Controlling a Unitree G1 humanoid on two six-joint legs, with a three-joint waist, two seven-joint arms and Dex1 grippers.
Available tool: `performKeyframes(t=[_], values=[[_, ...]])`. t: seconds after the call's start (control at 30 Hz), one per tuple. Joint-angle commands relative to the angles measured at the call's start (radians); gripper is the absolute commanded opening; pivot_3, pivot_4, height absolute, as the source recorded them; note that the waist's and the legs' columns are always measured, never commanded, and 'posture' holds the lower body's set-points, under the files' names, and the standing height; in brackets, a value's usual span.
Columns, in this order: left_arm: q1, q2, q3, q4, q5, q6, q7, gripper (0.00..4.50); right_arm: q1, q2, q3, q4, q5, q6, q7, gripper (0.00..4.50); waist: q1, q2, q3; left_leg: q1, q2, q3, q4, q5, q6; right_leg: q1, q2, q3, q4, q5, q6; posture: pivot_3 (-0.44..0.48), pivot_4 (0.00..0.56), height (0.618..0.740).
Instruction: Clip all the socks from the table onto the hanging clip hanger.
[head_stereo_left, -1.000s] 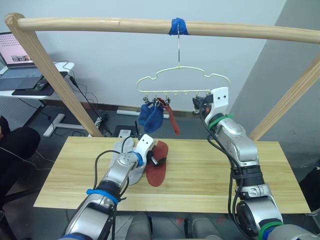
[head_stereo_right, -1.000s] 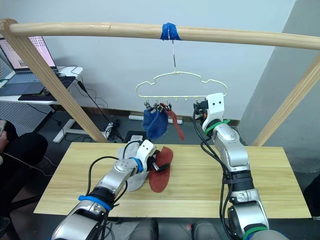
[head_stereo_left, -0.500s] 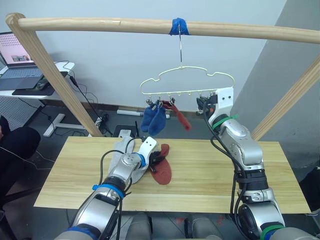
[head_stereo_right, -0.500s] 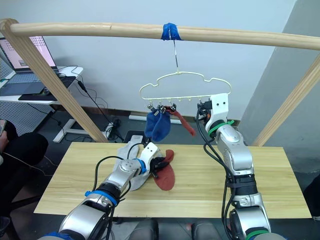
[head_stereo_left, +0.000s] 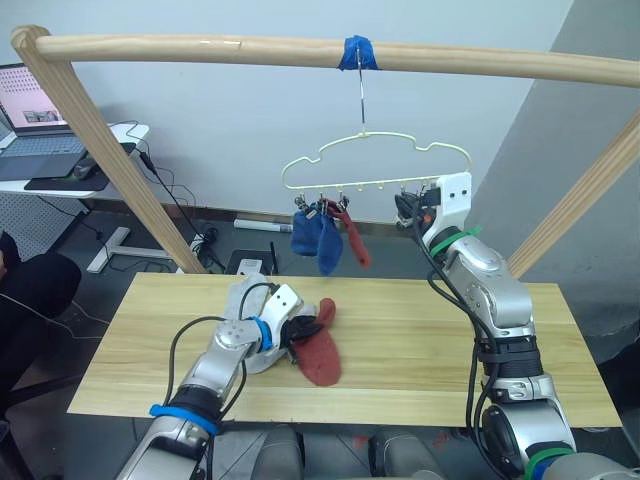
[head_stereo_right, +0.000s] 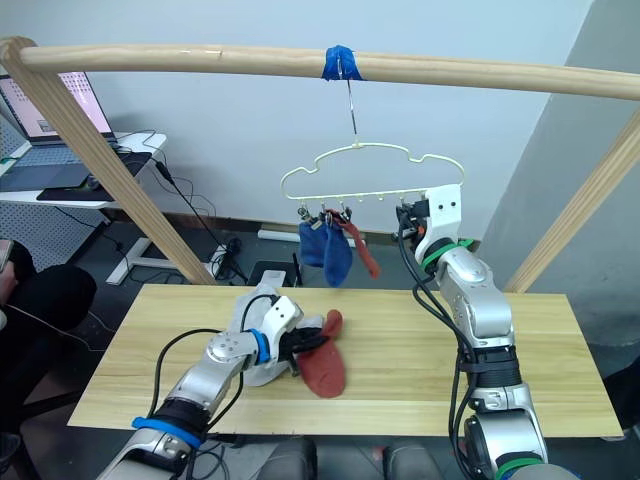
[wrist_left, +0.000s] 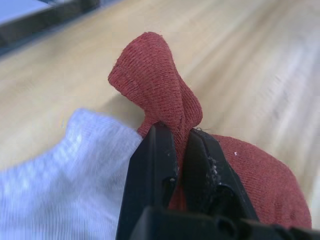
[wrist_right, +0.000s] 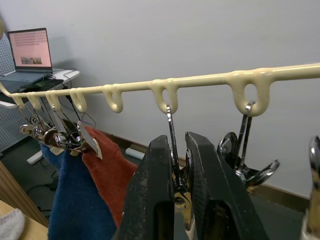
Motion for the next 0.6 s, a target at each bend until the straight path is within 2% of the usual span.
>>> performKeyframes(t=[0.03,0.13,0.5,0.6], values=[[-0.012,0.003,0.012,-0.022,0.009,-0.01,0.037,0.64,-0.013,0.004,-0.002,-0.019,0.013,-0.001,0.003,0.11,0.004,0.0,0.0,0.0,0.0,0.0,0.0,0.0,0.0,0.0,0.0,0.0,0.0,0.0,0.0,0.023,0.116,0.74],[-0.027,-0.013,0.018,-0.014,-0.009,-0.013,0.041,1.16,-0.018,0.007,-0.001,-0.014,0.012,-0.003,0.004,0.11,0.009,0.0,0.0,0.0,0.0,0.0,0.001,0.0,0.0,0.0,0.0,0.0,0.0,0.0,0.0,0.023,0.115,0.74],[-0.016,-0.004,0.018,-0.065,-0.033,-0.052,0.012,4.38,-0.017,0.006,-0.004,-0.013,0.01,-0.004,-0.001,0.11,0.008,0.0,0.0,0.0,0.0,0.0,0.001,0.0,0.0,0.0,0.0,0.0,0.0,0.0,0.0,0.011,0.124,0.74],[-0.021,-0.018,0.001,-0.037,-0.024,-0.038,0.008,4.48,-0.014,0.008,-0.004,-0.016,0.011,-0.003,-0.005,0.11,0.008,0.0,0.0,0.0,0.0,0.0,0.001,0.0,0.0,0.0,0.0,0.0,0.0,0.0,0.0,0.011,0.124,0.74]])
